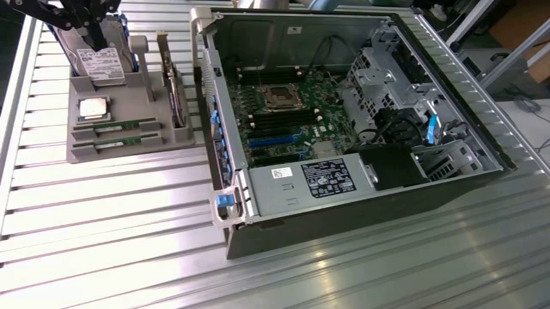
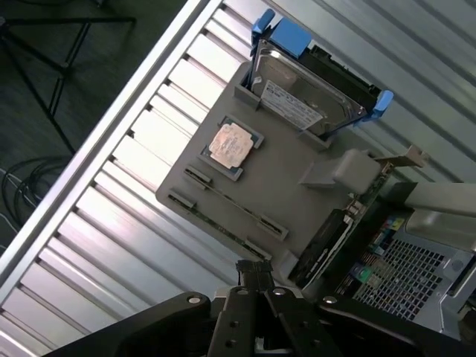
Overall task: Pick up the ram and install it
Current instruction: 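Pick up the ram and move it above insertion slot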
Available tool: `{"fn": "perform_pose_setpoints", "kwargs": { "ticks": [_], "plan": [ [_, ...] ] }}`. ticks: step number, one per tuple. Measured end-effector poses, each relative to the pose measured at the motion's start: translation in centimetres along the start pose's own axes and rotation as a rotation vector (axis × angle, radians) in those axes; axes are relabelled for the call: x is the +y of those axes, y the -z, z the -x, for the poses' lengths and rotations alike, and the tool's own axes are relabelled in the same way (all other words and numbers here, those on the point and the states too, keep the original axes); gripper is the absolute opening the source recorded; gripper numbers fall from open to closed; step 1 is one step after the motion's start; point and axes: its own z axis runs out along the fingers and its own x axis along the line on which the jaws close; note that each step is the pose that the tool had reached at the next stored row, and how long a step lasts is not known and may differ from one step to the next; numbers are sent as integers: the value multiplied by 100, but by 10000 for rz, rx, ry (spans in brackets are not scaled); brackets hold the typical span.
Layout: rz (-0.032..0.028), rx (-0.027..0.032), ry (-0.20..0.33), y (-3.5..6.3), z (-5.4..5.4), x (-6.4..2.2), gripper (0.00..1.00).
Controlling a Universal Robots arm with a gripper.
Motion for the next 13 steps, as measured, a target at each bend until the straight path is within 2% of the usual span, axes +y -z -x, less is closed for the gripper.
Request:
{"fn": "perform_pose_setpoints", "kwargs": {
  "ticks": [13],
  "plan": [
    [17,30,700,0,0,0,11]
  ]
}}
